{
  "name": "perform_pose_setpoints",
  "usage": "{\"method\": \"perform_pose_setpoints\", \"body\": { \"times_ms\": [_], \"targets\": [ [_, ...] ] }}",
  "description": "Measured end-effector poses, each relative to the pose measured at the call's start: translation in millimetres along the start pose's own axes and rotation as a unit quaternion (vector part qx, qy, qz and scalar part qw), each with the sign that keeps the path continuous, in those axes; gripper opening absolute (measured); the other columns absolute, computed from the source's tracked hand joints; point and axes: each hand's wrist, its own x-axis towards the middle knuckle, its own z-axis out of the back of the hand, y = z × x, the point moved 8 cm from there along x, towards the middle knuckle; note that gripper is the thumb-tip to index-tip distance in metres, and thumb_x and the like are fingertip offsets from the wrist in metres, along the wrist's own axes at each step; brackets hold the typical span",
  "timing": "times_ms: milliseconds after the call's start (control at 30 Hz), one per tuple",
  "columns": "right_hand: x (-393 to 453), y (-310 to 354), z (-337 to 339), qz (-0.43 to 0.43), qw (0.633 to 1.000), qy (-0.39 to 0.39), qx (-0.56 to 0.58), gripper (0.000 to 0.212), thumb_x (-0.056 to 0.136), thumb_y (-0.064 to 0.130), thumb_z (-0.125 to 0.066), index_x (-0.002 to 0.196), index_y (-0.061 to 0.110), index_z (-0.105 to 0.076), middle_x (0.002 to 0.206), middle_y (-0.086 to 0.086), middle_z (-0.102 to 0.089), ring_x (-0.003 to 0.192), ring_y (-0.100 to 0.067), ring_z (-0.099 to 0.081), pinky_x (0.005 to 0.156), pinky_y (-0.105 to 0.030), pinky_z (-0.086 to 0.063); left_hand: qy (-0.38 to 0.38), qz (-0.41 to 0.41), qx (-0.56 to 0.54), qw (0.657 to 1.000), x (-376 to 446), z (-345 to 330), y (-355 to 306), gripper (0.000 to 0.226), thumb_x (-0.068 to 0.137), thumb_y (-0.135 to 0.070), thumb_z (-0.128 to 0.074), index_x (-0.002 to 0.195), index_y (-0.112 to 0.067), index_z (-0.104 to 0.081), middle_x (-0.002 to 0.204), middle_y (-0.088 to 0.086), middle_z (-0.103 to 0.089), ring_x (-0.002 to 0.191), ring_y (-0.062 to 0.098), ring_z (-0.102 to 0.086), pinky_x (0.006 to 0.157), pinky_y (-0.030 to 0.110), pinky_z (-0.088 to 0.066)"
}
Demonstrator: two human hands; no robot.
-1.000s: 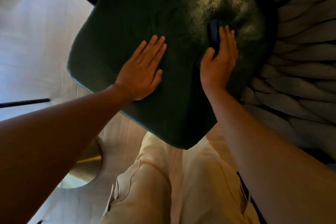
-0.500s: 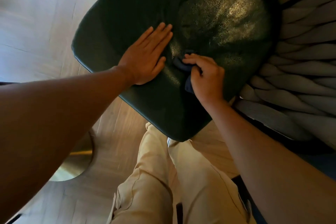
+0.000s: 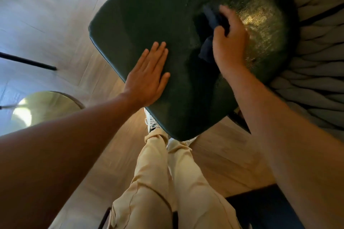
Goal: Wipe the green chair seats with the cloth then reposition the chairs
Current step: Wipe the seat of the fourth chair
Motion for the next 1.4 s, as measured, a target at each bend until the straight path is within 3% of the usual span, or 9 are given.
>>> {"method": "perform_pose_setpoints", "body": {
  "times_ms": [133,433,733,900,1000,1067,1233,1333,1400],
  "targets": [
    [13,-20,-33,0.063,0.977,0.005,-0.203,0.058,0.098,0.021,-0.046,0.154,0.011,-0.038,0.164,-0.009,-0.029,0.154,-0.026,-0.018,0.125,-0.042,-0.012,-0.011,0.016,0.013,1.0,-2,-7,0,0.064,0.11,-0.043,-0.022,0.162,-0.007,-0.013,0.17,0.012,-0.011,0.157,0.026,-0.004,0.128,0.044,-0.005],
    [-39,-20,-43,0.214,0.966,0.036,-0.143,0.041,0.089,0.005,-0.044,0.116,0.014,-0.074,0.123,0.001,-0.071,0.125,-0.013,-0.06,0.111,-0.039,-0.043,-0.006,0.014,0.006,1.0,-5,-10,3,0.063,0.109,-0.04,-0.021,0.162,-0.007,-0.015,0.17,0.012,-0.011,0.157,0.027,-0.006,0.128,0.045,-0.006],
    [-116,-35,-44,0.205,0.966,0.131,-0.092,0.032,0.092,0.0,-0.05,0.099,0.011,-0.079,0.109,-0.002,-0.076,0.113,-0.011,-0.066,0.107,-0.034,-0.046,0.014,0.02,0.007,1.0,-4,-6,2,0.064,0.108,-0.039,-0.027,0.162,-0.01,-0.01,0.17,0.011,-0.006,0.157,0.024,-0.001,0.128,0.041,0.001],
    [-144,-49,-20,0.099,0.985,0.141,-0.007,0.031,0.091,-0.005,-0.049,0.084,0.007,-0.077,0.095,-0.005,-0.076,0.095,-0.01,-0.07,0.089,-0.025,-0.056,0.023,-0.013,0.006,1.0,0,2,-13,0.067,0.106,-0.035,-0.037,0.162,-0.01,-0.011,0.17,0.011,-0.007,0.157,0.024,-0.002,0.127,0.04,0.0],
    [-140,-58,4,-0.029,0.993,0.071,0.094,0.031,0.091,-0.003,-0.046,0.084,0.004,-0.075,0.089,-0.004,-0.075,0.087,-0.01,-0.07,0.08,-0.021,-0.055,0.024,-0.083,0.012,0.996,14,2,-38,0.066,0.106,-0.038,-0.033,0.162,-0.01,-0.012,0.17,0.011,-0.008,0.157,0.024,-0.002,0.127,0.04,-0.001],
    [-131,-63,35,-0.091,0.985,-0.058,0.133,0.032,0.09,0.0,-0.043,0.087,0.006,-0.074,0.091,-0.004,-0.074,0.087,-0.009,-0.069,0.078,-0.021,-0.055,0.015,-0.111,0.014,0.994,27,0,-56,0.067,0.105,-0.039,-0.03,0.162,-0.008,-0.014,0.17,0.011,-0.009,0.157,0.023,-0.003,0.127,0.038,0.0],
    [-94,-48,105,-0.08,0.912,-0.346,0.204,0.032,0.094,-0.007,-0.039,0.1,0.005,-0.069,0.105,-0.006,-0.07,0.101,-0.01,-0.066,0.089,-0.02,-0.054,-0.003,-0.157,0.021,0.987,65,-2,-91,0.068,0.105,-0.043,-0.03,0.162,-0.007,-0.016,0.17,0.011,-0.009,0.157,0.021,-0.001,0.126,0.032,0.007],
    [-68,-46,112,-0.041,0.909,-0.388,0.149,0.037,0.094,0.002,-0.038,0.116,0.001,-0.067,0.124,-0.013,-0.067,0.123,-0.022,-0.06,0.108,-0.035,-0.048,-0.012,-0.171,0.026,0.985,82,-7,-103,0.07,0.105,-0.045,-0.03,0.161,-0.006,-0.016,0.17,0.012,-0.01,0.157,0.023,-0.002,0.127,0.035,0.005],
    [-50,-57,103,-0.066,0.932,-0.357,0.02,0.047,0.094,0.013,-0.04,0.136,0.008,-0.059,0.148,-0.012,-0.053,0.145,-0.028,-0.039,0.123,-0.047,-0.026,-0.011,-0.172,0.034,0.984,87,-14,-104,0.07,0.105,-0.046,-0.029,0.161,-0.005,-0.017,0.17,0.013,-0.011,0.158,0.024,-0.003,0.128,0.039,0.0]
  ]
}}
